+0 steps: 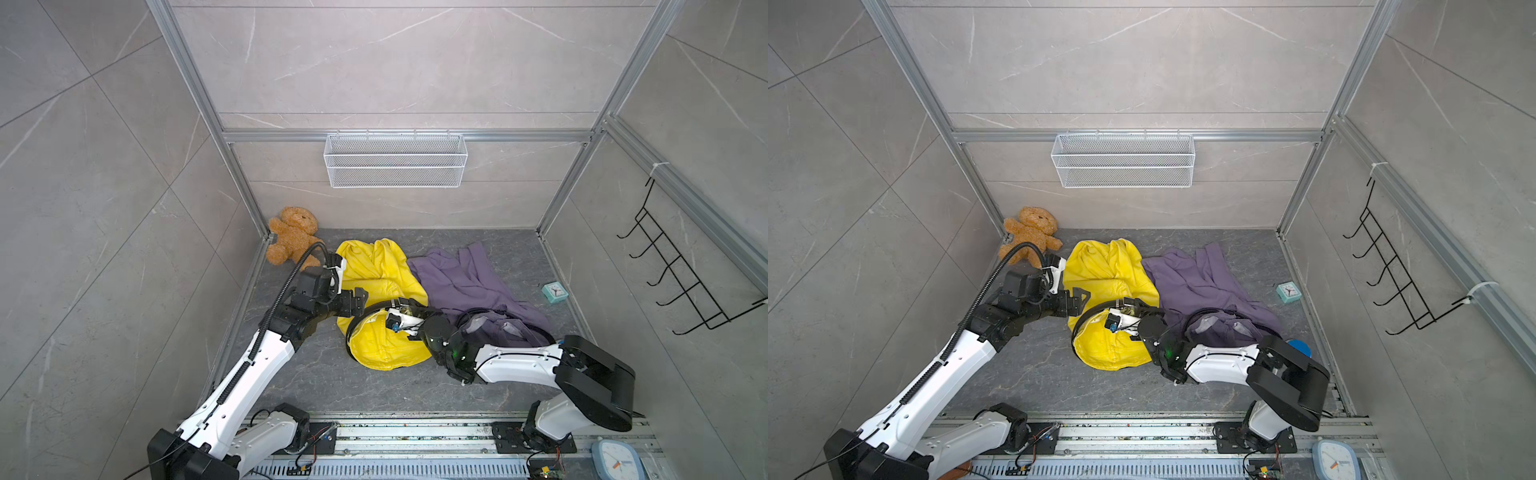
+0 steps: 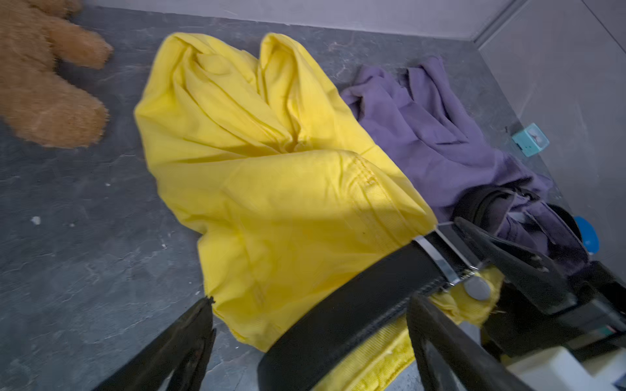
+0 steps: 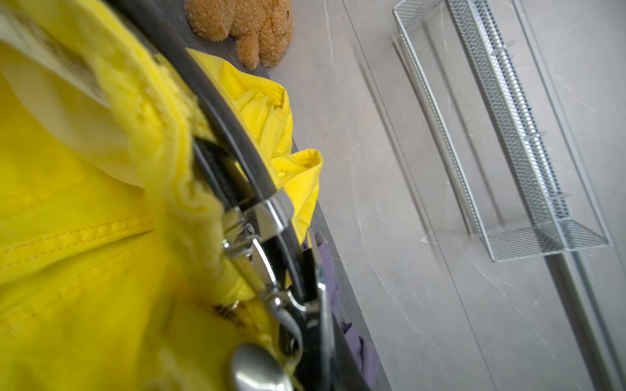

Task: Remove the belt from the trousers
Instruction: Adjust the trousers at the center of the board.

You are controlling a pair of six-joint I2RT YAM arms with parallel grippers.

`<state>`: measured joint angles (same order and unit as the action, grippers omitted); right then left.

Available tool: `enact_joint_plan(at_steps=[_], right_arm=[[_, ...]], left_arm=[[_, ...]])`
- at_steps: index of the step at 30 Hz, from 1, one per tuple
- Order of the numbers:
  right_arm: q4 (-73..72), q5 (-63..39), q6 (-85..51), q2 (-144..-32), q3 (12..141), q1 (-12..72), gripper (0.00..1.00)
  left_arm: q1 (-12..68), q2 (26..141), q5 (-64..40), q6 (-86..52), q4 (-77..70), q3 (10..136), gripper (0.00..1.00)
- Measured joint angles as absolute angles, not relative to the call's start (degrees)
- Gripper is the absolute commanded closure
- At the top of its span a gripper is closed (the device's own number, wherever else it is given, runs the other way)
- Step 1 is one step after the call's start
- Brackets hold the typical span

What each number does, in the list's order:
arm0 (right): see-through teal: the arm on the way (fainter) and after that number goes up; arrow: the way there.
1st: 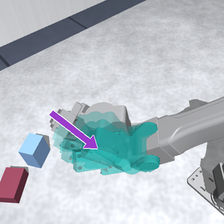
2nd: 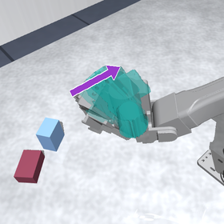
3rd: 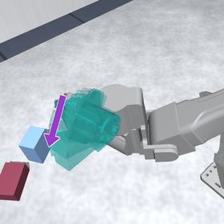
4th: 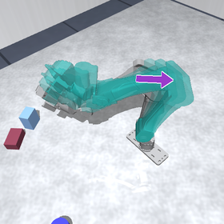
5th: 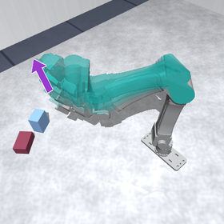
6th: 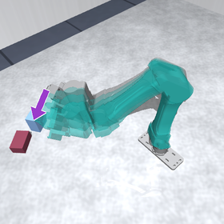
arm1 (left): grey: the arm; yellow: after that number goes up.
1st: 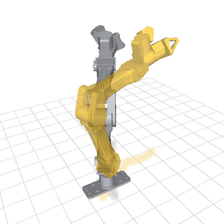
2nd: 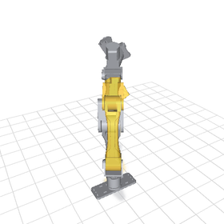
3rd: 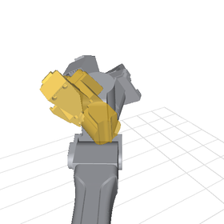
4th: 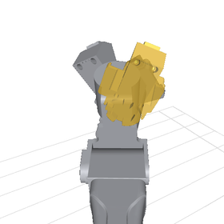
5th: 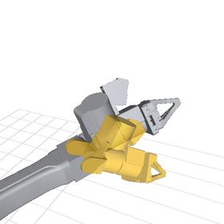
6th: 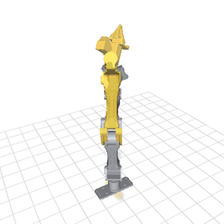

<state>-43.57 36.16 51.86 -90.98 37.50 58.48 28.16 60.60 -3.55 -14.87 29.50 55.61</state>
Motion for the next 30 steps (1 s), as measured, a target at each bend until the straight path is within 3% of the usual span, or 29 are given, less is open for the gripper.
enact_joint_plan(at_steps=[4, 7, 12, 18, 23, 30], right_arm=[[-44.7, 41.4, 50.4, -91.3, 35.3, 59.9, 1.00], [-44.5, 42.3, 49.3, -88.2, 34.3, 60.7, 1.00], [-48.7, 42.9, 53.5, -83.2, 32.2, 64.7, 1.00], [-47.4, 42.9, 57.3, -77.0, 31.0, 66.0, 1.00], [-46.6, 42.8, 59.2, -74.2, 31.0, 66.0, 1.00], [-43.3, 42.0, 58.9, -73.1, 31.0, 66.0, 1.00]], left_arm=[[41.1, 60.6, 4.6, -13.6, 30.8, 51.9, 0.14], [45.5, 59.9, 9.3, -13.4, 32.0, 49.5, 0.18], [46.0, 53.6, 14.5, -12.7, 32.1, 49.1, 0.20], [46.0, 48.3, 11.7, -8.6, 31.2, 55.5, 0.21], [46.0, 50.5, 7.4, -5.8, 30.7, 59.8, 0.22], [46.0, 54.7, 5.3, -4.6, 30.1, 56.2, 0.23]])
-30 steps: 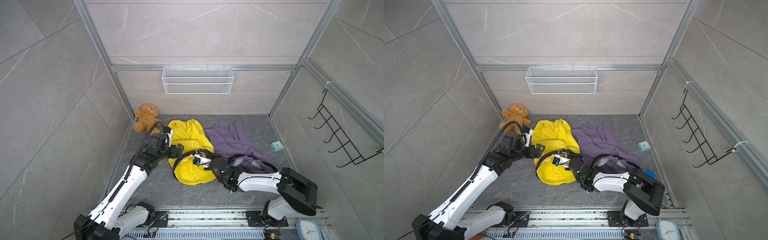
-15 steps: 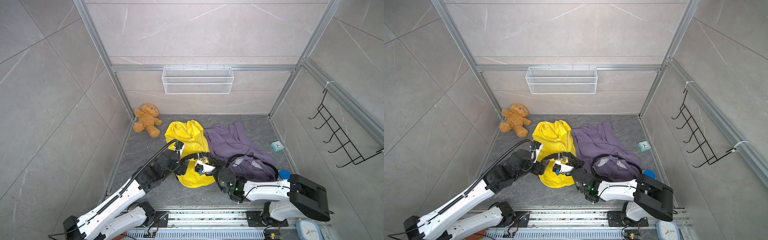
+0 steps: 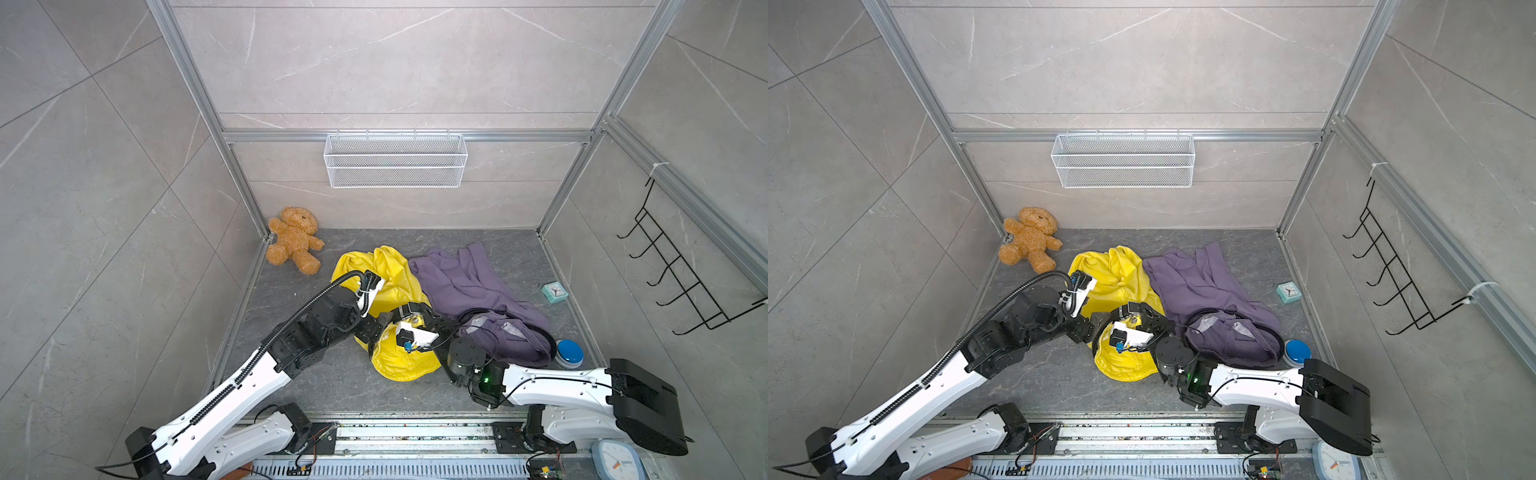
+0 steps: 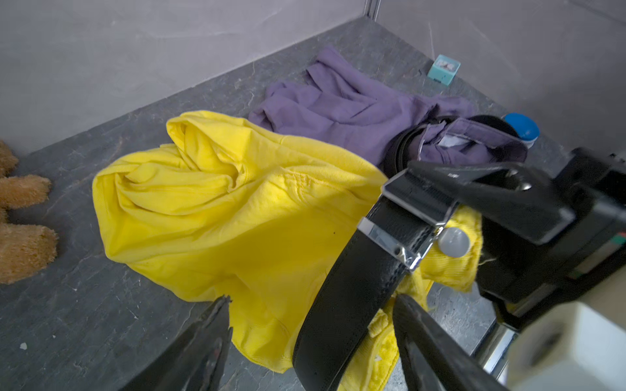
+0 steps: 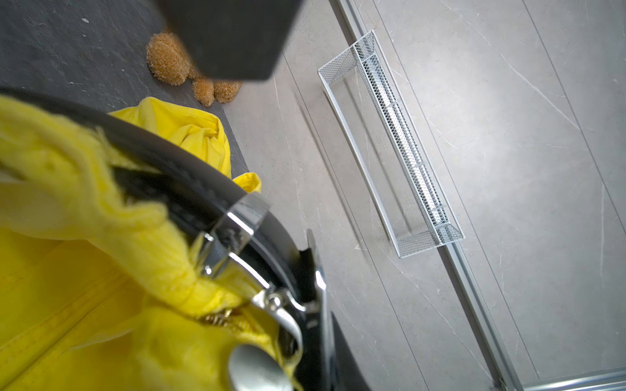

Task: Remove the belt from the trousers
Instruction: Adjust the trousers at the center of the board.

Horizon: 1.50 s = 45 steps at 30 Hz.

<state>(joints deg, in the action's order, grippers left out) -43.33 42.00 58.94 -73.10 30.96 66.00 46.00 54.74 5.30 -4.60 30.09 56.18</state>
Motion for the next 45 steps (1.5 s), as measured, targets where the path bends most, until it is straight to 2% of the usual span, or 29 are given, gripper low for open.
enact_joint_plan(at_steps=[15, 24, 38, 45], right_arm=[[-38.1, 41.3, 55.7, -71.2, 31.6, 66.0, 1.00], [-35.6, 41.2, 54.6, -70.5, 31.9, 66.0, 1.00], [-29.7, 41.1, 52.7, -68.3, 32.6, 65.7, 1.00], [-24.4, 39.4, 51.0, -67.4, 33.0, 65.6, 1.00]], left_arm=[[49.2, 54.3, 6.3, -6.9, 26.0, 51.8, 0.25], [50.7, 55.4, 10.3, -6.9, 23.8, 51.2, 0.25], [51.8, 56.5, 11.9, -5.4, 21.5, 50.6, 0.37], [53.6, 55.3, 14.3, -2.8, 16.4, 45.5, 0.44]])
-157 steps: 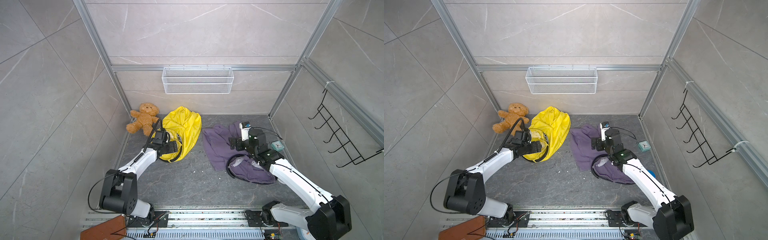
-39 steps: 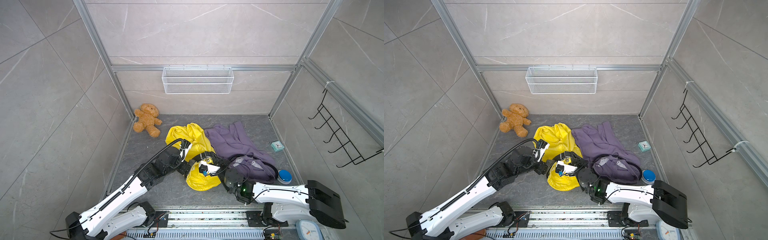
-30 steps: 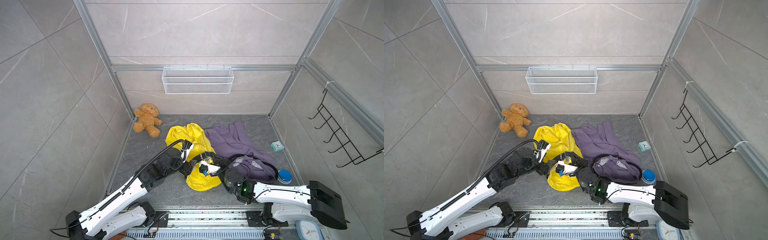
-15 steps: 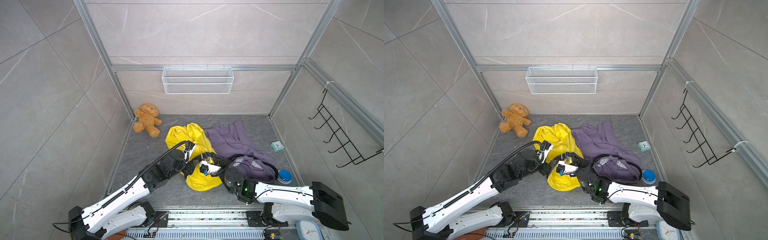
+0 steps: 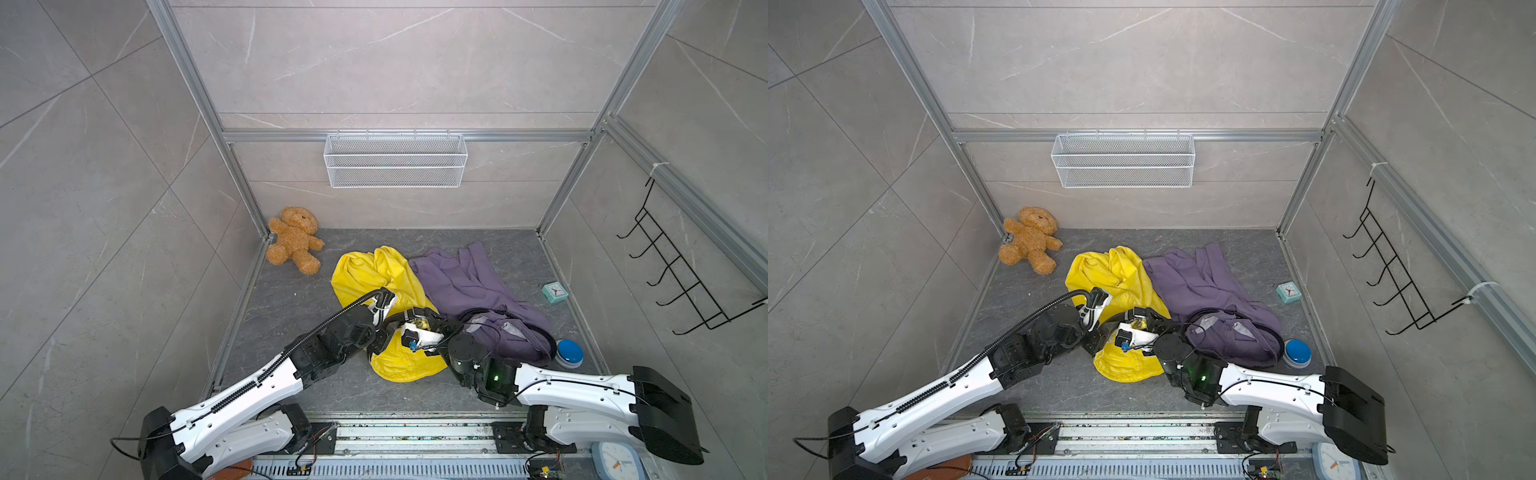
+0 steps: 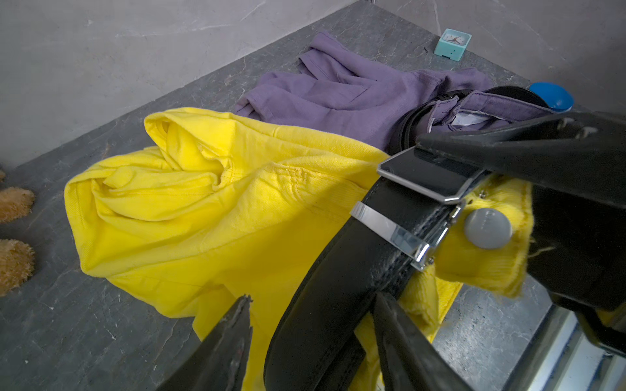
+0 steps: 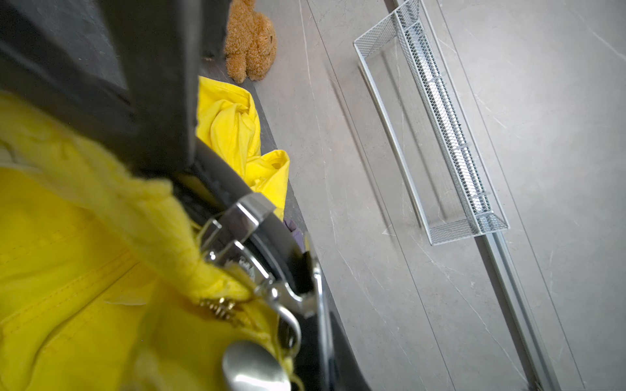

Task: Remove the belt from the trousers
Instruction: Adjust the trousers at the center of the board.

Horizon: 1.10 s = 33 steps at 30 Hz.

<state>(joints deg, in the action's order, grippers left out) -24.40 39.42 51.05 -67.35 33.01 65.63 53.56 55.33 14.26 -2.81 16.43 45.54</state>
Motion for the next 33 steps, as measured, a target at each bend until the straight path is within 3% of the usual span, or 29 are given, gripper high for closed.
enact_joint_plan(at_steps=[7, 19, 33], right_arm=[[-19.7, 38.6, 48.8, -66.7, 34.6, 65.4, 1.00], [-16.4, 33.8, 45.8, -62.8, 35.8, 66.3, 1.00], [-19.6, 33.1, 41.4, -65.8, 36.2, 66.3, 1.00]], left_arm=[[59.4, 54.3, 24.7, 5.8, 7.9, 40.7, 0.47], [59.9, 55.2, 33.2, 13.1, 3.0, 35.1, 0.44], [60.1, 54.9, 32.7, 13.7, 3.4, 36.0, 0.43]])
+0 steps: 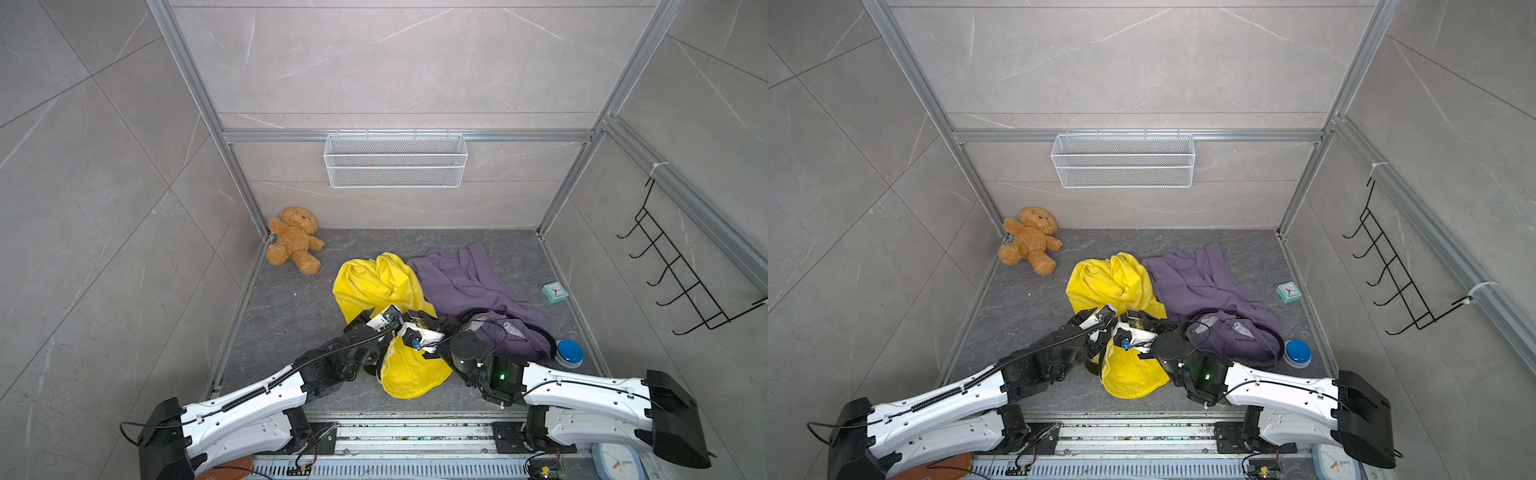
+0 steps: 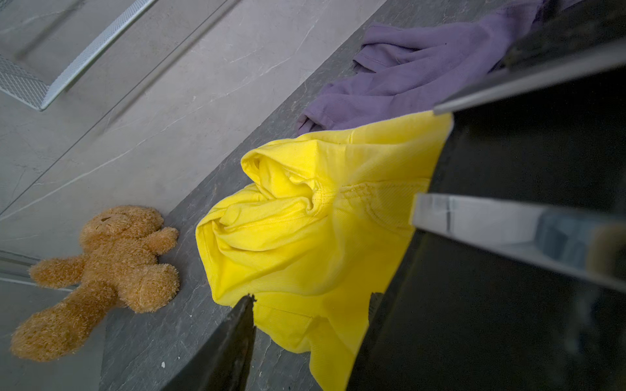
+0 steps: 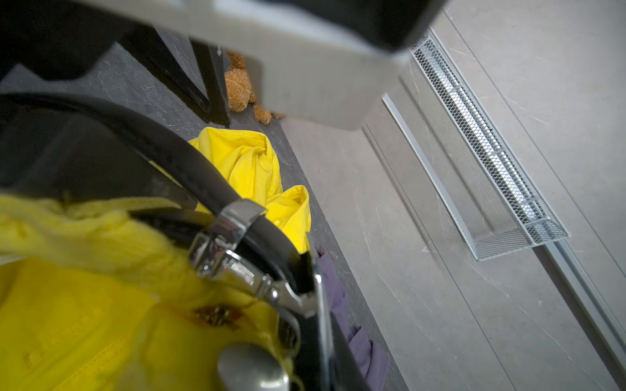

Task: Remove the belt from the trousers
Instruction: Adjust the trousers at the center of the board.

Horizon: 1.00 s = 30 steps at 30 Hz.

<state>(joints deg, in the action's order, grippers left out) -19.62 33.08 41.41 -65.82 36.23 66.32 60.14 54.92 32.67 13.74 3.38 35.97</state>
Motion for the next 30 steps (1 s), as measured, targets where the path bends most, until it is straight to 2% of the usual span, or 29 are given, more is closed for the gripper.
enact_joint_plan(at_steps=[4, 6, 7, 10, 11, 12, 13, 15, 18, 20, 24, 30], right_arm=[[-22.1, 34.3, 40.6, -67.4, 36.2, 66.4, 1.00], [-23.2, 34.9, 40.2, -67.9, 36.2, 66.4, 1.00], [-23.6, 35.2, 40.0, -68.1, 36.2, 66.5, 1.00], [-24.1, 35.4, 39.0, -68.2, 36.2, 66.6, 1.00], [-24.3, 35.4, 38.6, -68.2, 36.2, 66.7, 1.00], [-24.4, 35.4, 38.4, -68.2, 36.2, 66.7, 0.99], [-24.5, 35.3, 38.0, -68.2, 36.2, 66.7, 0.92], [-23.9, 34.9, 36.9, -67.7, 36.2, 66.7, 0.73], [-21.1, 32.2, 34.7, -64.4, 36.0, 66.6, 0.37], [-16.6, 28.4, 32.7, -60.1, 36.0, 65.7, 0.24], [-5.5, 18.2, 29.1, -52.5, 38.6, 62.1, 0.12], [12.0, 2.9, 26.4, -51.2, 51.2, 56.2, 0.11]], left_arm=[[61.3, 55.6, 33.0, 13.8, 3.4, 36.4, 0.50], [62.0, 55.6, 33.5, 13.7, 3.3, 36.7, 0.57], [62.4, 55.6, 34.0, 13.4, 3.3, 36.7, 0.63], [63.4, 55.6, 34.9, 12.3, 2.6, 37.0, 0.94], [63.7, 55.6, 35.1, 11.9, 2.3, 37.2, 1.00], [63.8, 55.6, 35.5, 11.9, 2.2, 37.2, 1.00], [64.0, 55.6, 35.7, 11.8, 2.1, 37.3, 1.00], [64.2, 55.5, 35.9, 12.1, 1.9, 37.3, 1.00], [64.6, 55.0, 36.0, 15.0, 0.8, 37.0, 1.00], [64.9, 53.8, 35.5, 18.1, -0.3, 36.4, 1.00], [64.9, 51.4, 33.8, 24.6, -2.0, 35.6, 1.00], [63.6, 49.2, 31.9, 29.8, -4.6, 35.1, 1.00]])
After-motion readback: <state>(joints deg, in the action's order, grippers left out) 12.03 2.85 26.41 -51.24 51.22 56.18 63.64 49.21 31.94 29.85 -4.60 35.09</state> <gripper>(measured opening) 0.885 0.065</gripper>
